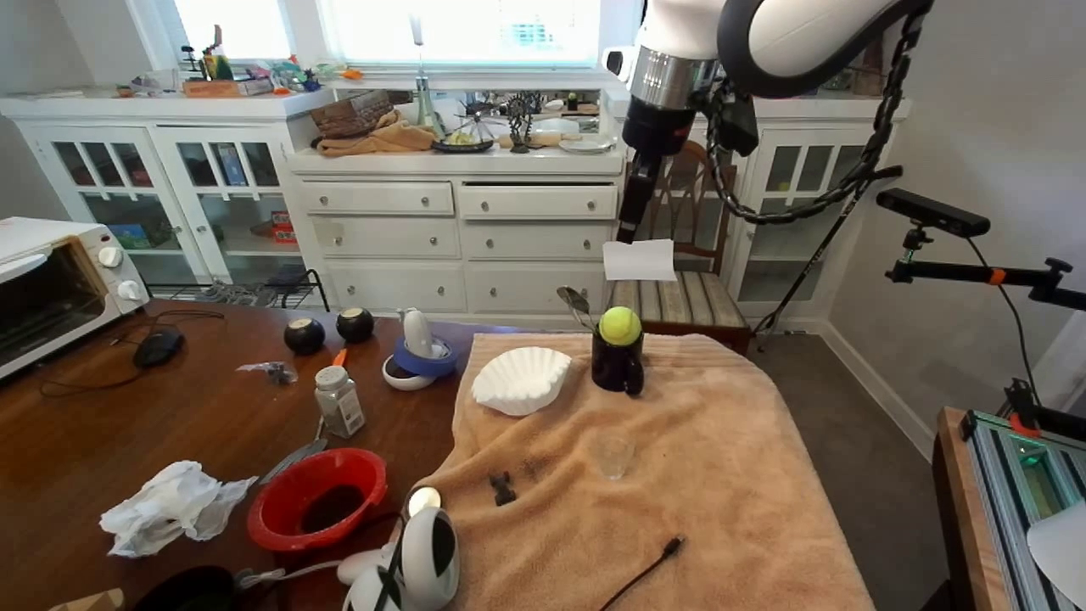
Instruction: Put the glass cup in an upright position and put the green ball on the glass cup
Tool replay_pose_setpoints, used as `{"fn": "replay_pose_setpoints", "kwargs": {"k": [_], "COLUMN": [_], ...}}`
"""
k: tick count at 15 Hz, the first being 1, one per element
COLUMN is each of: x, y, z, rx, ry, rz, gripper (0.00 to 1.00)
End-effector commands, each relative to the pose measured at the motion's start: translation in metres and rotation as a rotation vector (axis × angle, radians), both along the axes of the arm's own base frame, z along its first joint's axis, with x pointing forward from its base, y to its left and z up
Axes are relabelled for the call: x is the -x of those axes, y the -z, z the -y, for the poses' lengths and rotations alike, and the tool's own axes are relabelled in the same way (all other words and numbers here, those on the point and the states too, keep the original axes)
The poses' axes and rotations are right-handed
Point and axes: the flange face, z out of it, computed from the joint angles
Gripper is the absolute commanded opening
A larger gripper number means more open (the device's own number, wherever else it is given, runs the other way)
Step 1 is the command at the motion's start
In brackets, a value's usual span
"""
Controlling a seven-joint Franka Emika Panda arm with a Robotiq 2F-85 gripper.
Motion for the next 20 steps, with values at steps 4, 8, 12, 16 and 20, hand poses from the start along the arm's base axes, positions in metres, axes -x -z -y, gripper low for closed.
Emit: {"fn": "replay_pose_setpoints", "kwargs": {"k": [4,8,12,16,20], "x": [-0.009,-0.003,0.000,0.003,-0.009], "y": [0.053,0.070,0.094,0.114,0.129], "z": [0.018,0.020,0.026,0.034,0.029], "rx": [-0.027,-0.042,-0.054,-0.070,-0.136], "ry": [0.121,0.146,0.189,0.195,0.124], "rz": [-0.076,-0.095,-0.130,-0.159,-0.136], "gripper": [1.00,1.00,1.00,1.00,1.00]}}
